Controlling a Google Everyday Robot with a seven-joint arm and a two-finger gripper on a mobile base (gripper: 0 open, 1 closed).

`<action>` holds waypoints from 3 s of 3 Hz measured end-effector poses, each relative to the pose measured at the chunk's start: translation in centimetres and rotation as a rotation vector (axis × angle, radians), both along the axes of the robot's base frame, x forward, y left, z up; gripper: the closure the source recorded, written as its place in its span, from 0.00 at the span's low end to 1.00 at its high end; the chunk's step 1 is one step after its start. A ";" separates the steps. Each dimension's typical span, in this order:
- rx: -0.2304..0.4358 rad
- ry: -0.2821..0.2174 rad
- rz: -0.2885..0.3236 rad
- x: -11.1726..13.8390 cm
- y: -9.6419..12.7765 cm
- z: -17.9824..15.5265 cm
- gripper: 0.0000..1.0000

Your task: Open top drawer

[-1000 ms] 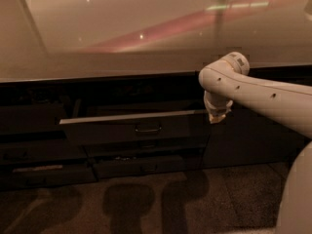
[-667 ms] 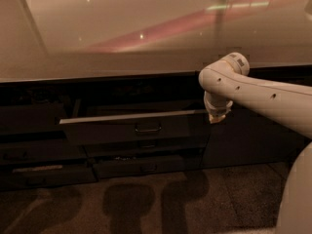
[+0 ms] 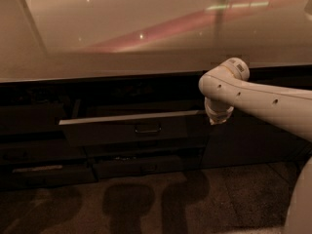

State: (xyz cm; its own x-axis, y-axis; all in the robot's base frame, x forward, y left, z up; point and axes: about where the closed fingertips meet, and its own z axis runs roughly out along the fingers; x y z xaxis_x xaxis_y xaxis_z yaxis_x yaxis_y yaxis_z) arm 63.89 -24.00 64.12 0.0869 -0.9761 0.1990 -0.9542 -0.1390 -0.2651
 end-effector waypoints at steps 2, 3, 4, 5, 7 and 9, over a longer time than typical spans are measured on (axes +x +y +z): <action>0.014 0.003 0.017 -0.6 0.0 0.2 1.00; 0.022 0.004 0.034 -1.9 -0.1 -0.5 1.00; 0.022 0.004 0.034 -2.0 -0.1 0.0 1.00; 0.024 0.004 0.044 -3.0 -0.2 -0.5 1.00; 0.023 0.004 0.053 -4.0 -0.3 -0.4 1.00; 0.021 0.004 0.061 -4.9 -0.4 -0.4 1.00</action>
Offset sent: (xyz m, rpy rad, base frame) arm -0.1143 0.0124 -0.0409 0.1231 0.0098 0.2885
